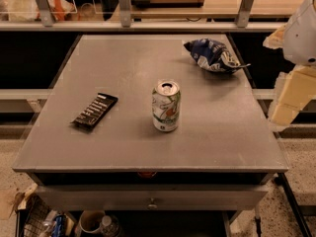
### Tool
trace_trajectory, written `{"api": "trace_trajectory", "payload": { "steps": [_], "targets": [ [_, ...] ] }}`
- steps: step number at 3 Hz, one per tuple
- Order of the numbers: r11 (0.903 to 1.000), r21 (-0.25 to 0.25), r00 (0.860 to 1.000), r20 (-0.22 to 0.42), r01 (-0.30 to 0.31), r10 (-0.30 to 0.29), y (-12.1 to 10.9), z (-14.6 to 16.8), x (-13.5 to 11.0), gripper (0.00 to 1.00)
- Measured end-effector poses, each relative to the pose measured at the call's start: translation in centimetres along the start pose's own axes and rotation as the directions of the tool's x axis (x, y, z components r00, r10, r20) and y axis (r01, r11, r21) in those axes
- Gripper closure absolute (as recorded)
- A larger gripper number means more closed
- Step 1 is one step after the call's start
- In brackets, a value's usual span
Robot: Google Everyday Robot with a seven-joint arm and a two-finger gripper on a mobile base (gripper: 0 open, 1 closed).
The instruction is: Pick 7up can
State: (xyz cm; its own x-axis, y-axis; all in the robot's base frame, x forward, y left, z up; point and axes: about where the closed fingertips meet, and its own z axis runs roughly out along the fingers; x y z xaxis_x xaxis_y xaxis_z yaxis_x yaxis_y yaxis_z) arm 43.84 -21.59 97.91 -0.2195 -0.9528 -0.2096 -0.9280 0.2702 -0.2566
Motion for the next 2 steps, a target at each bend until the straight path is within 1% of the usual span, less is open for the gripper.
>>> {"api": "trace_trajectory", "payload": {
  "steps": [1,2],
  "targets": [
    [1.0,0.0,1.0,0.0,0.0,0.0,0.0,0.0,0.0,0.0],
    [0.9993,-0.03,0.996,0.085,-0.021,0.024,0.01,-0.37,-0.79,0.0]
  ]
}}
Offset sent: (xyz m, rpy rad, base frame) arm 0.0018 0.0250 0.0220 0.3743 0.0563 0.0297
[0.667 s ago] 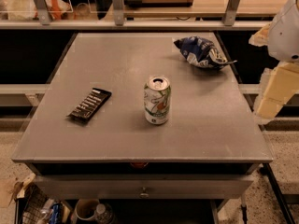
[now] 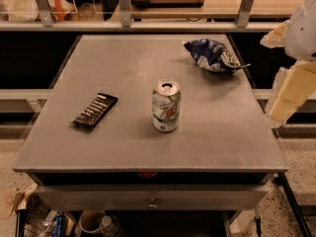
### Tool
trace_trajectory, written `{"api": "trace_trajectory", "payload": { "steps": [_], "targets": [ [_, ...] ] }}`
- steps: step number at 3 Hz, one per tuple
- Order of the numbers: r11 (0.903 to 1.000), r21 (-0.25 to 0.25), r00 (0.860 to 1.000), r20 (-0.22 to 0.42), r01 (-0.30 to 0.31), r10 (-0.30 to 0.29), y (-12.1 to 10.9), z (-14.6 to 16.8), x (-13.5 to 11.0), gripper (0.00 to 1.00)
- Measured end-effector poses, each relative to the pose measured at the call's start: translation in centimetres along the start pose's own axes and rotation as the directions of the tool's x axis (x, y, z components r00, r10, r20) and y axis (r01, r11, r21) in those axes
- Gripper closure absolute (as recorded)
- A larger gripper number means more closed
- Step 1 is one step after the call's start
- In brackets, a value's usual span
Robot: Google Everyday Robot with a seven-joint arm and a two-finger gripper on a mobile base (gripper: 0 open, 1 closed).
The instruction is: Pick 7up can
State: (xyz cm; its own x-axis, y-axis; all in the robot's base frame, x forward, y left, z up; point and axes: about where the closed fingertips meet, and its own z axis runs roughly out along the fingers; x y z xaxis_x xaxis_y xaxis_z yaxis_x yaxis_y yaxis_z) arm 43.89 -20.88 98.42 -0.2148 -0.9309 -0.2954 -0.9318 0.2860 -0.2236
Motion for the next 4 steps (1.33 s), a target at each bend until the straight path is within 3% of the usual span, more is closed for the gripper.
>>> {"api": "trace_trajectory", "payload": {
  "steps": [1,2,3,4],
  "targets": [
    [0.9974,-0.063,0.983,0.176,-0.033,0.044,0.1,1.4,-0.5,0.0],
    [0.9909,-0.128,0.928,0.362,-0.043,0.087,1.3,2.1,-3.0,0.0],
    [0.9857,-0.165,0.867,0.485,-0.036,0.112,2.4,2.0,-6.0,0.0],
    [0.9845,-0.172,0.853,0.509,-0.032,0.117,2.6,1.6,-6.8,0.0]
  ]
}}
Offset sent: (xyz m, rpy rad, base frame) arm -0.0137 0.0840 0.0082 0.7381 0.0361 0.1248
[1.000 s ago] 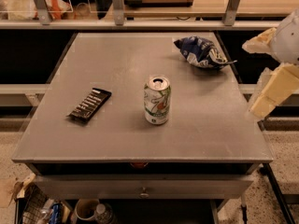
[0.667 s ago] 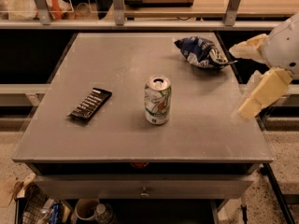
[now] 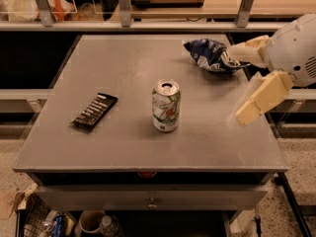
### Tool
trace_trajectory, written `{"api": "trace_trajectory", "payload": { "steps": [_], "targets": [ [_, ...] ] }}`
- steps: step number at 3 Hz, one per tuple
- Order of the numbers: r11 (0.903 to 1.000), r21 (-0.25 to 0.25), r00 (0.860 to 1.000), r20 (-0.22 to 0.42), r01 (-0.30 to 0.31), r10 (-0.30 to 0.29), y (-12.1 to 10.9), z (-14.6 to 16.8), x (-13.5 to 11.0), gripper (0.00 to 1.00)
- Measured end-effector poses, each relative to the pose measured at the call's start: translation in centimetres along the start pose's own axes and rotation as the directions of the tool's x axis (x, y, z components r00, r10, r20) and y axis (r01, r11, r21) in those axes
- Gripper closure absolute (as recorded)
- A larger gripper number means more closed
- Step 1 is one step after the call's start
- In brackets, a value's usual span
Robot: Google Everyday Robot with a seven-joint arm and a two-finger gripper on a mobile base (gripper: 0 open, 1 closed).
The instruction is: Pick 7up can
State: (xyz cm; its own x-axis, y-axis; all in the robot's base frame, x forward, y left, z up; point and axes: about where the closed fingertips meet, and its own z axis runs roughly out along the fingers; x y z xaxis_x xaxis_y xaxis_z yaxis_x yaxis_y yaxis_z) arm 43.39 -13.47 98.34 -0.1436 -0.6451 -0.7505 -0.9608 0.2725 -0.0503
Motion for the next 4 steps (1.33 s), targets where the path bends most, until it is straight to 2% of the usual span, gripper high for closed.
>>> {"api": "trace_trajectory", "payload": {
  "steps": [1,2,3,4],
  "targets": [
    [0.9998,0.01,1.0,0.009,-0.015,0.015,0.0,0.2,0.0,0.0],
    [0.998,0.033,0.997,0.052,-0.054,0.053,-0.3,2.1,1.3,0.0],
    [0.9936,0.072,0.991,0.103,-0.087,0.079,-0.9,5.5,4.3,0.0],
    [0.9913,0.097,0.988,0.138,-0.09,0.076,-1.6,8.4,7.0,0.0]
  ]
}}
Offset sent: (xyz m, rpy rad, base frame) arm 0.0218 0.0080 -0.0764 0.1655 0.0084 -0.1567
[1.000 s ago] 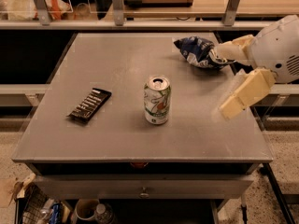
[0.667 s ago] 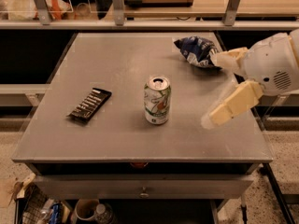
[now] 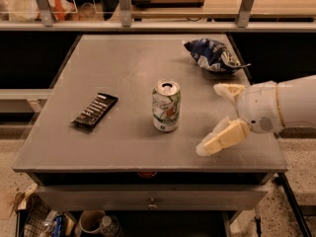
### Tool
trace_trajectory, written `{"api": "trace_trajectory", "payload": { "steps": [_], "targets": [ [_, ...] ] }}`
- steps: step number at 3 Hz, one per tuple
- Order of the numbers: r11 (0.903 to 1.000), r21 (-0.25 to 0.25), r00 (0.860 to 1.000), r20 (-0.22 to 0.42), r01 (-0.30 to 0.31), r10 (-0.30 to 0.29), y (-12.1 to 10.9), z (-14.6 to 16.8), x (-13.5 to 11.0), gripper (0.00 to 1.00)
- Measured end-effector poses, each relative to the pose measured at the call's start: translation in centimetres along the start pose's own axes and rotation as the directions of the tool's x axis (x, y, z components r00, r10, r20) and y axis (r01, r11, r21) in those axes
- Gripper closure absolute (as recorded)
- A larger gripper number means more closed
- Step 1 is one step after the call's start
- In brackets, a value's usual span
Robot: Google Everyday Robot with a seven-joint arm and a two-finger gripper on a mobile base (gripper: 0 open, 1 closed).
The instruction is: Pick 7up can
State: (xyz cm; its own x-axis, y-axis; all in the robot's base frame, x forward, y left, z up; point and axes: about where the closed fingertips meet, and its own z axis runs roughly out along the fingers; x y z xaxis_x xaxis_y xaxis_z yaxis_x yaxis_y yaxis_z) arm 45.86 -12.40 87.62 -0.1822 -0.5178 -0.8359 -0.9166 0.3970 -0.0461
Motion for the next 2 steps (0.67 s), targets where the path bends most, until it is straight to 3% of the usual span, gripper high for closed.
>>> {"api": "trace_trajectory", "payload": {
  "steps": [2],
  "targets": [
    [0.9999,0.01,0.997,0.071,0.012,-0.013,-0.2,3.6,0.8,0.0]
  ]
}}
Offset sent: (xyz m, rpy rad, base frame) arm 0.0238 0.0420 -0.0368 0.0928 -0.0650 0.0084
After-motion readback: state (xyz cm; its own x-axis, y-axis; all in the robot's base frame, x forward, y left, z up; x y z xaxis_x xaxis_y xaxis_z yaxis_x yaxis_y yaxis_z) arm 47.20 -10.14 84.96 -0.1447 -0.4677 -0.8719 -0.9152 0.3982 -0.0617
